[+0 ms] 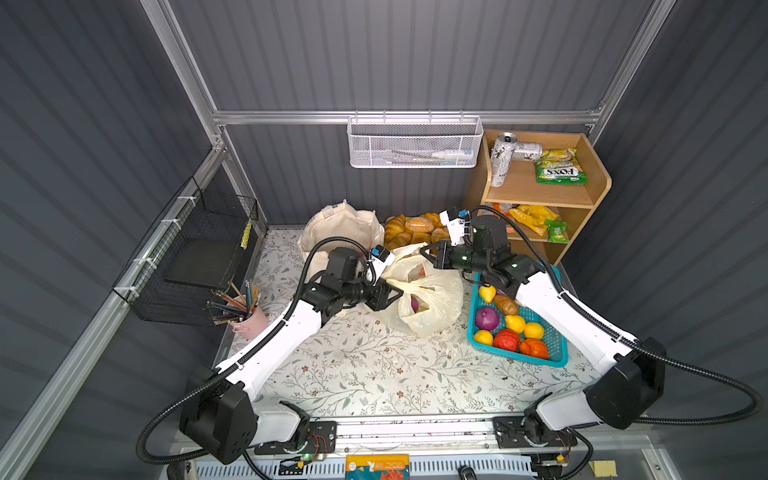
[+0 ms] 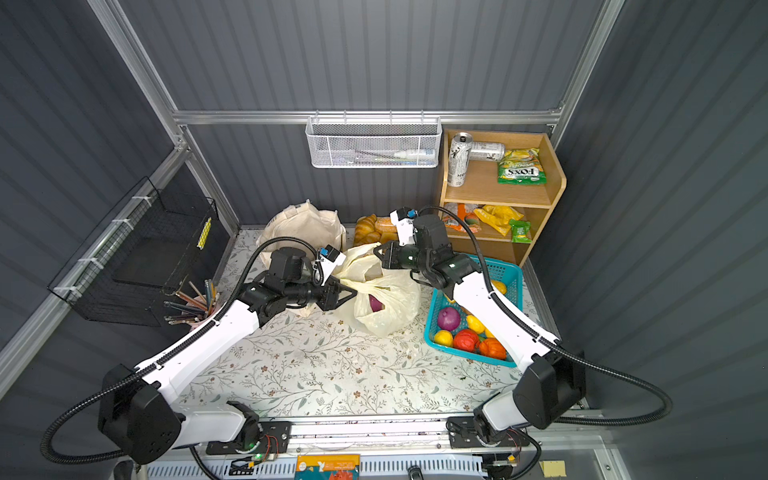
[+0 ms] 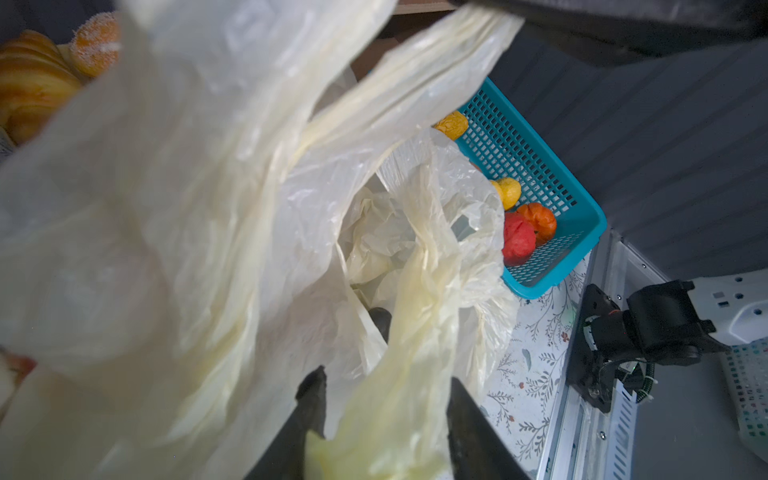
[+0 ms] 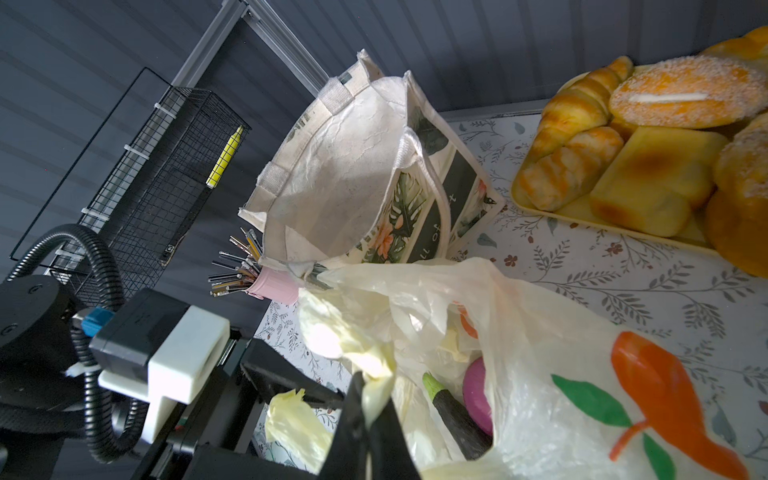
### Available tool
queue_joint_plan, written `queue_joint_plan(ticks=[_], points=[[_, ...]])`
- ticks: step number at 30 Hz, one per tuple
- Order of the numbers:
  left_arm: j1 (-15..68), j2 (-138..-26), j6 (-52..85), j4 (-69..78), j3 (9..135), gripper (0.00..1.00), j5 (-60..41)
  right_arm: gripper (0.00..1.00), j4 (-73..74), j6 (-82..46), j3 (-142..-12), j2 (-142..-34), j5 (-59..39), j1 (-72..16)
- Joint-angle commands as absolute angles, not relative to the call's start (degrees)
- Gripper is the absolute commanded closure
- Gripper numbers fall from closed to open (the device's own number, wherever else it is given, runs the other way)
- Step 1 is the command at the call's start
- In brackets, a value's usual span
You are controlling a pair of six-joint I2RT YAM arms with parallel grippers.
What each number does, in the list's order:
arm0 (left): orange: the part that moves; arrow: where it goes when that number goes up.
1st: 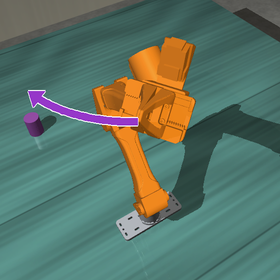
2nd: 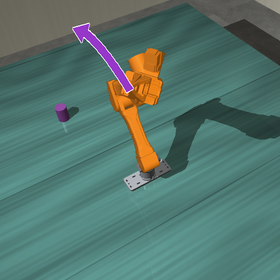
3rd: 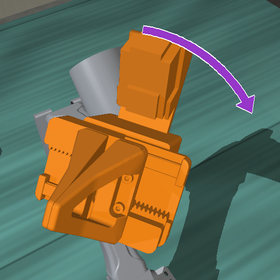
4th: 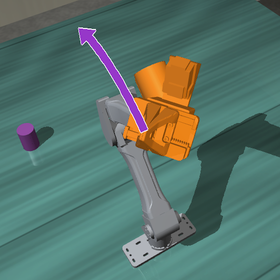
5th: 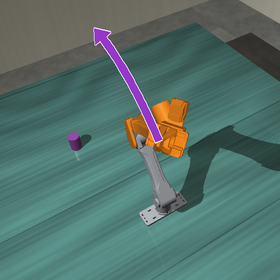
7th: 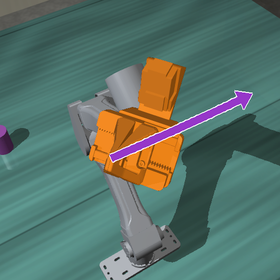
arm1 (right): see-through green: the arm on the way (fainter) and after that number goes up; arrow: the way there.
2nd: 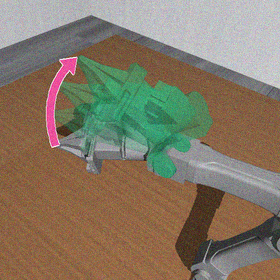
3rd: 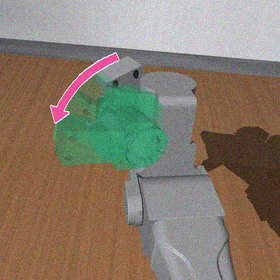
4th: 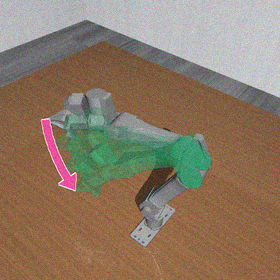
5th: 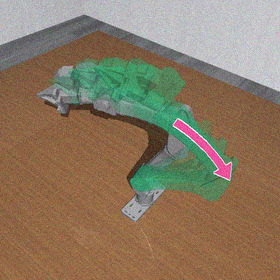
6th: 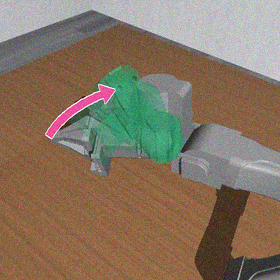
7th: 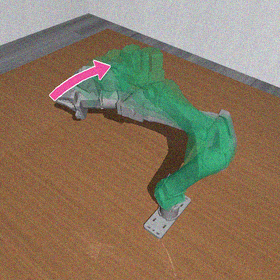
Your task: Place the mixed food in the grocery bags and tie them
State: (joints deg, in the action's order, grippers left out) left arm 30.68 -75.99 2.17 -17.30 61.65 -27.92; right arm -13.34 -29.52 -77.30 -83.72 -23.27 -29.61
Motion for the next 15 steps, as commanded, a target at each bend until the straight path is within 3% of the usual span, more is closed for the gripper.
queue_joint_plan(ticks=[1, 5, 7, 11, 15], points=[[30.9, -75.9, 2.6, -14.7, 62.6, 0.51, -26.6, 1.00, -13.2, -29.0, -76.7, -82.3, -23.9, -29.3], [30.9, -76.9, 2.9, -13.5, 63.4, 0.55, -26.3, 1.00, -13.2, -29.0, -76.3, -82.0, -23.8, -29.3], [30.9, -77.2, 2.9, -13.1, 63.8, 0.67, -26.5, 1.00, -13.2, -29.1, -76.1, -81.9, -23.6, -29.3], [30.9, -76.6, 3.5, -11.8, 63.8, 1.00, -26.4, 1.00, -13.3, -28.8, -76.1, -81.8, -23.7, -29.2], [30.9, -74.3, 5.6, -9.5, 65.6, 1.00, -26.4, 1.00, -13.3, -28.8, -76.1, -81.9, -24.4, -29.2]])
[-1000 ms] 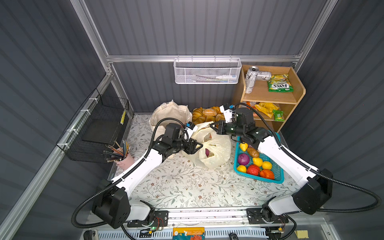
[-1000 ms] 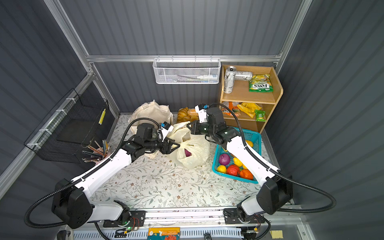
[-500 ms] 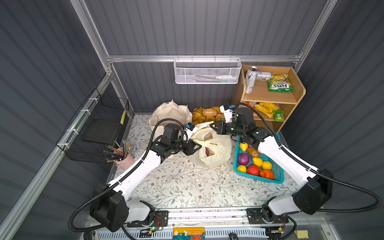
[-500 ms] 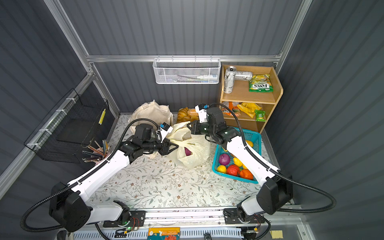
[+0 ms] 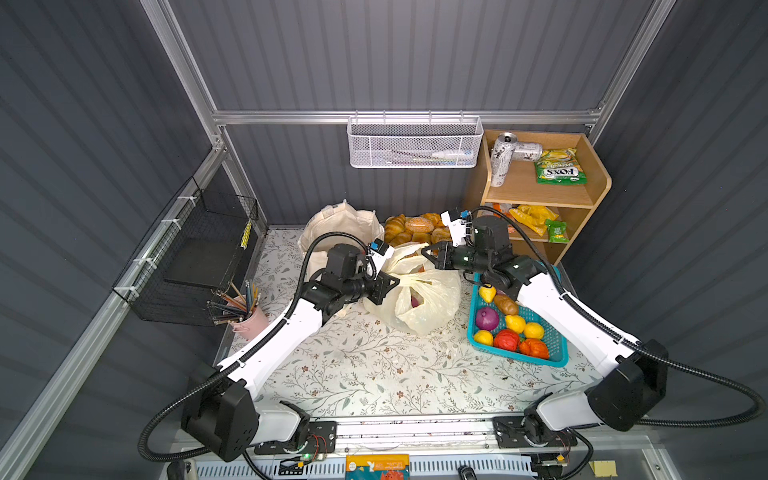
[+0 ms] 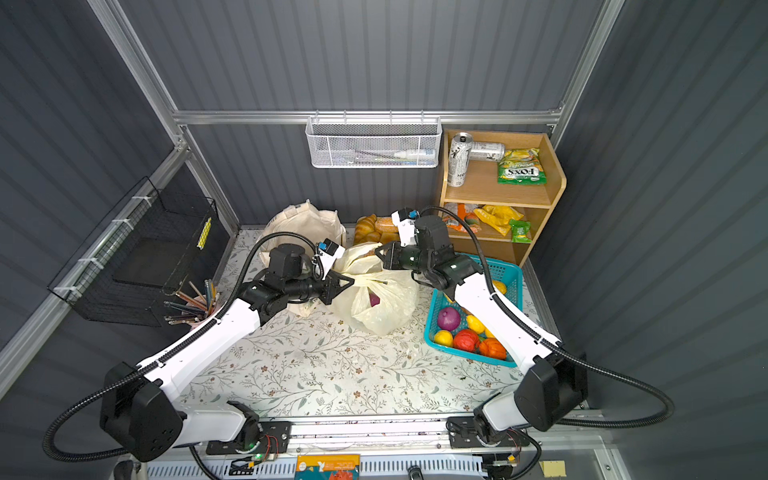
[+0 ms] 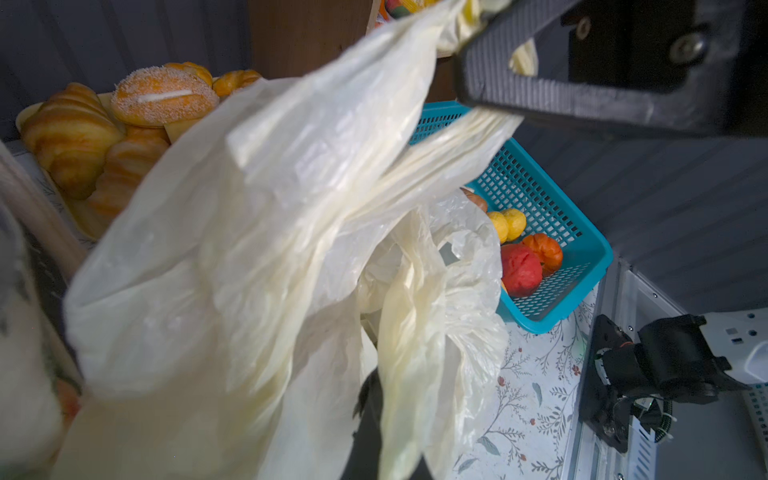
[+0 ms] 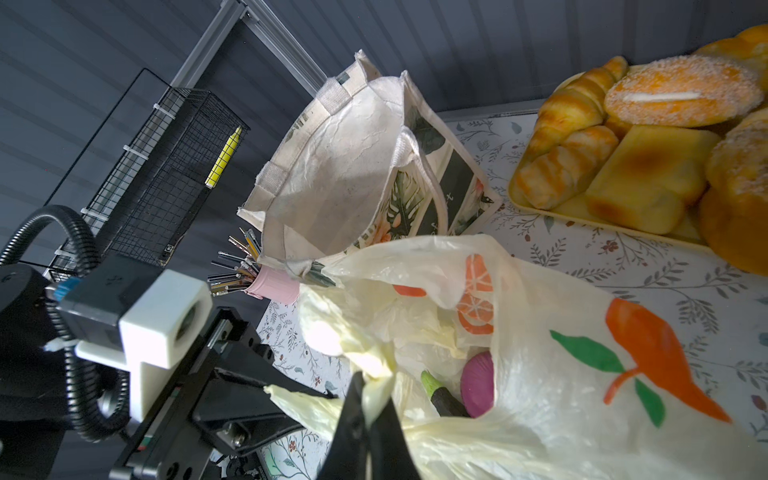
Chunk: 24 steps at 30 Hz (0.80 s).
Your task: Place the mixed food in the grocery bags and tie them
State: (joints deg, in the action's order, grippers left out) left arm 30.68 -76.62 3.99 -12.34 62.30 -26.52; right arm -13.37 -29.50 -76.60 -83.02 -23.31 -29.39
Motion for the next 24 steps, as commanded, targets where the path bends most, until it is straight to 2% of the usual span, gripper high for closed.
queue_joint_plan(ticks=[1, 9, 11, 13, 20, 24], points=[[30.9, -74.0, 5.7, -9.0, 66.2, 1.00, -25.6, 1.00, -13.3, -28.7, -76.1, -82.0, -24.8, -29.2], [30.9, -77.6, 2.0, -9.6, 71.8, 1.00, -21.4, 1.00, -13.7, -26.9, -76.4, -81.9, -28.0, -29.2], [30.9, -78.1, 1.2, -9.8, 72.4, 0.95, -20.1, 1.00, -14.4, -25.7, -77.0, -81.9, -28.8, -29.3], [31.0, -78.2, 0.5, -9.7, 72.9, 0.86, -17.1, 1.00, -14.6, -24.3, -77.2, -81.7, -29.6, -29.3], [31.2, -78.9, -1.7, -11.1, 73.8, 0.79, -15.3, 1.00, -14.3, -22.1, -77.6, -81.6, -31.5, -29.6], [31.3, -79.7, -3.9, -11.5, 73.5, 0.66, -15.5, 1.00, -14.5, -22.2, -77.2, -82.0, -31.5, -29.9]])
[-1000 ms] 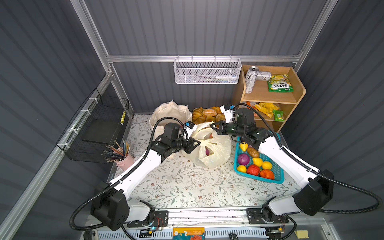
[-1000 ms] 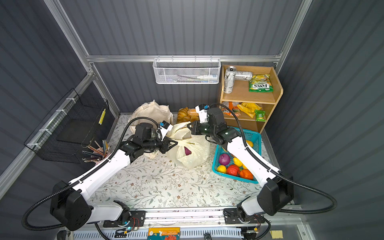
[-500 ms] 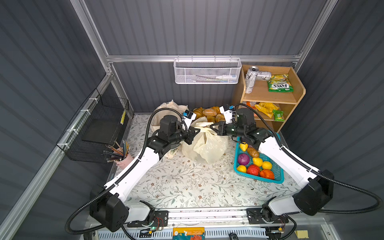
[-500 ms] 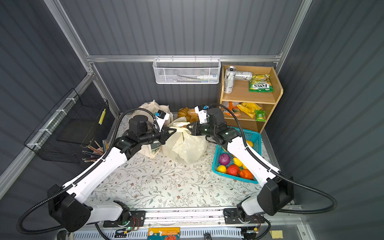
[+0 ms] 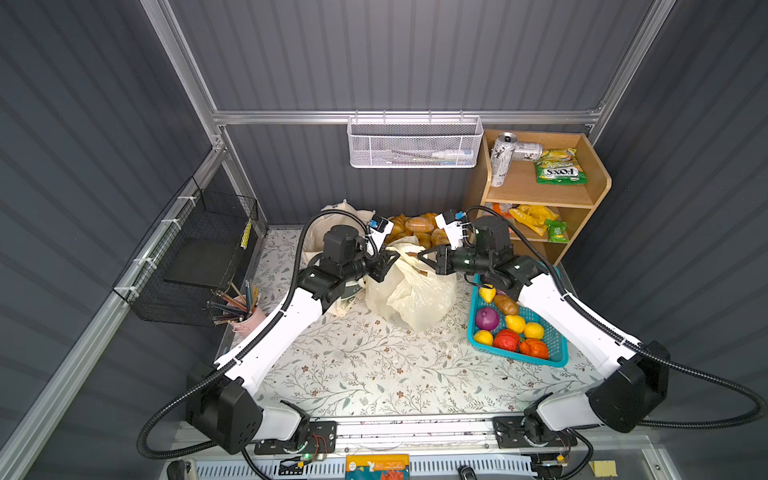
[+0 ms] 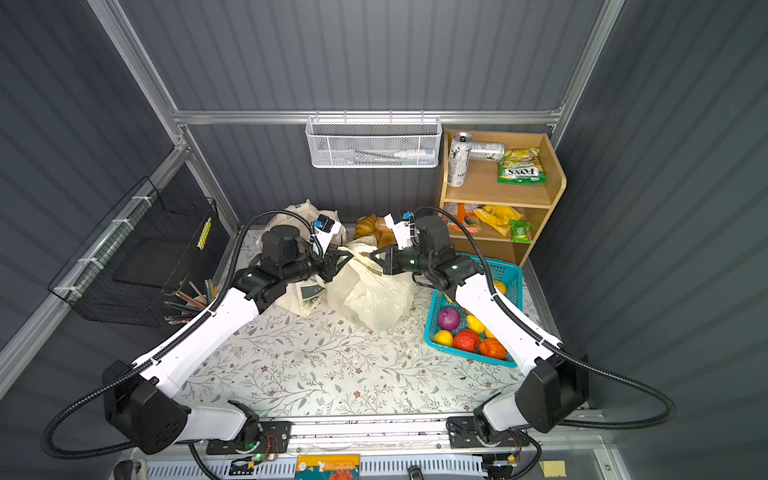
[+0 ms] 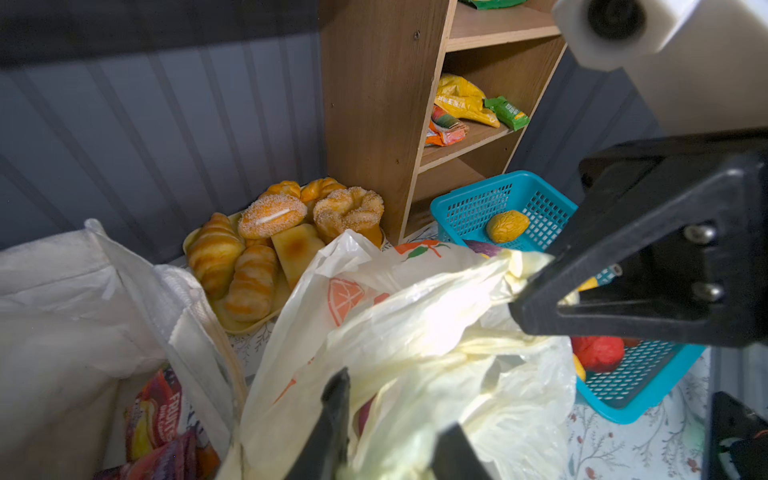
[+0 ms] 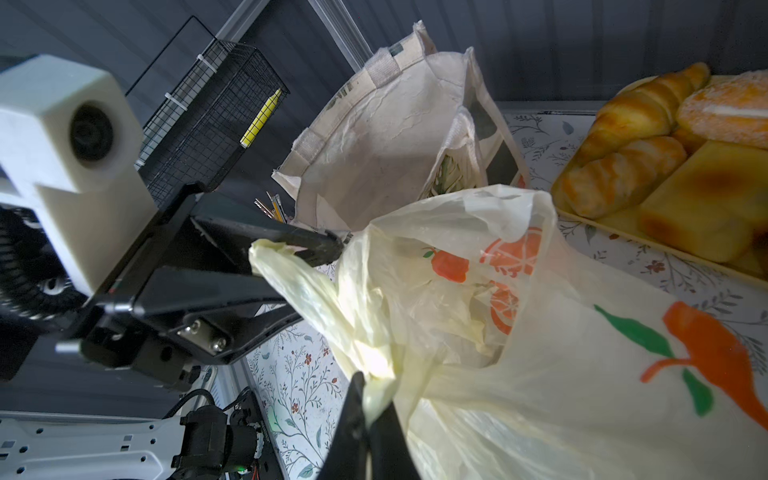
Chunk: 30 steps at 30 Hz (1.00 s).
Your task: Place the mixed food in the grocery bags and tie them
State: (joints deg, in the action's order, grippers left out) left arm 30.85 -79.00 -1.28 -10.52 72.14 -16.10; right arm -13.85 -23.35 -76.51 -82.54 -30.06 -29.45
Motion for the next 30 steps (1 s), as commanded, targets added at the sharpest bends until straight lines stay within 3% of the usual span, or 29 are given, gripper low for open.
queue_joint_plan(ticks=[1, 4, 14, 23, 30], points=[[31.3, -79.6, -4.7, -11.2, 73.1, 0.63, -15.4, 1.00, -14.7, -22.1, -77.1, -82.1, -31.5, -29.9], [31.4, -79.8, -7.1, -10.3, 72.9, 0.56, -14.2, 1.00, -14.6, -22.0, -76.7, -81.9, -31.4, -29.9], [31.5, -80.2, -15.2, -8.1, 73.1, 0.45, -13.8, 1.00, -17.2, -20.2, -78.4, -82.4, -31.3, -29.8], [31.7, -84.6, -17.7, -10.3, 76.1, 0.44, -25.6, 1.00, -20.2, -18.5, -83.0, -83.8, -31.9, -29.8], [32.0, -84.1, -18.1, -7.3, 74.9, 0.43, -22.1, 1.00, -22.0, -17.2, -84.2, -84.3, -31.7, -30.0]])
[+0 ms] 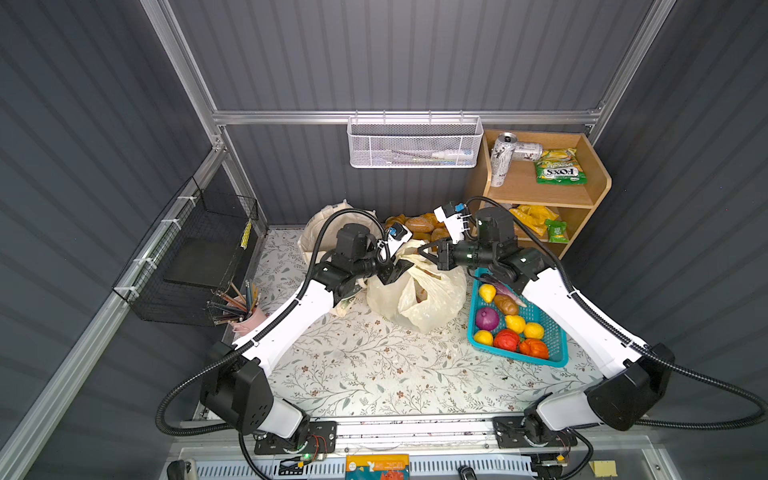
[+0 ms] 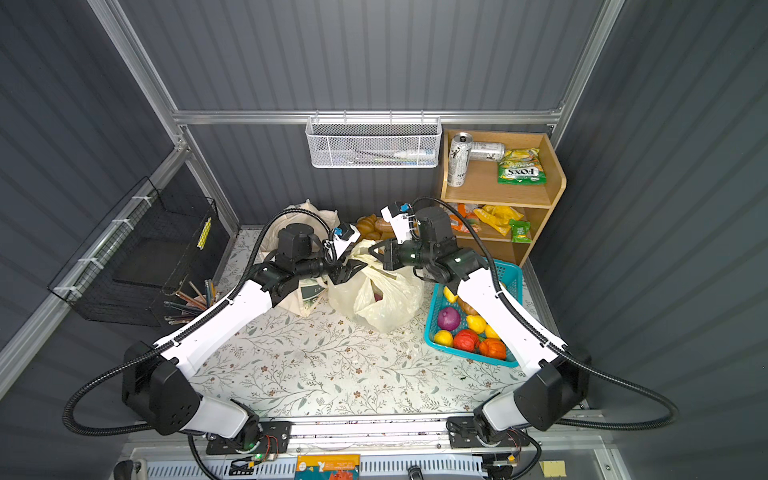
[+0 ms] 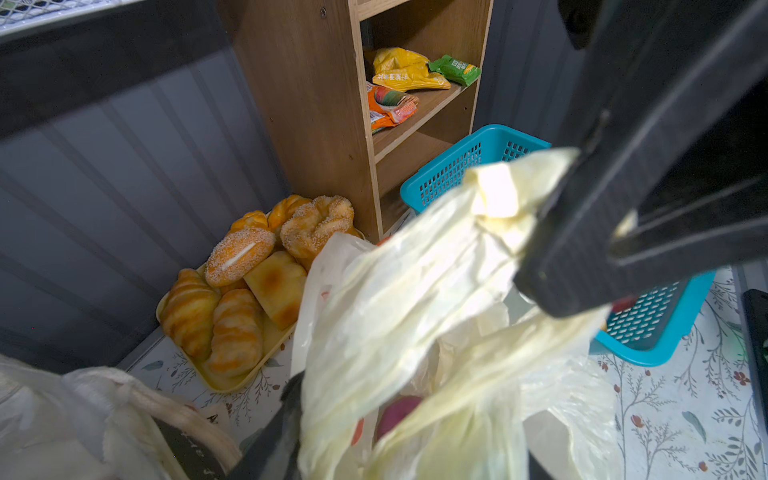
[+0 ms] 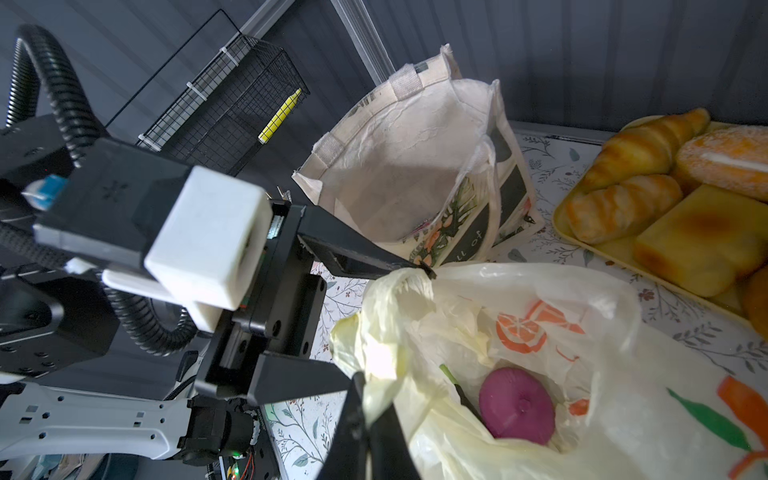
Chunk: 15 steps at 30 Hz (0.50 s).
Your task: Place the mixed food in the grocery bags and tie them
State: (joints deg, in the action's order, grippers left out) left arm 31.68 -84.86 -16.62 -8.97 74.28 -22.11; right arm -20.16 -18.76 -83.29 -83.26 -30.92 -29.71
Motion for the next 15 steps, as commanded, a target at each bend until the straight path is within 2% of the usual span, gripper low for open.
queue_joint_plan(ticks=[1, 10, 13, 15], points=[[32.0, -83.9, -18.2, -6.6, 74.6, 0.43, -21.7, 1.00, -22.0, -17.2, -84.0, -84.2, -31.6, -29.9], [32.0, -87.2, -19.9, -5.5, 76.6, 0.44, -22.6, 1.00, -23.6, -17.0, -84.0, -83.6, -31.6, -30.0], [32.0, -88.4, -19.6, -4.8, 77.0, 0.51, -24.9, 1.00, -23.8, -16.9, -83.9, -83.5, -31.6, -30.0], [32.0, -89.3, -19.2, -4.9, 77.4, 0.64, -26.3, 1.00, -23.9, -16.9, -83.9, -83.4, -31.4, -30.1]])
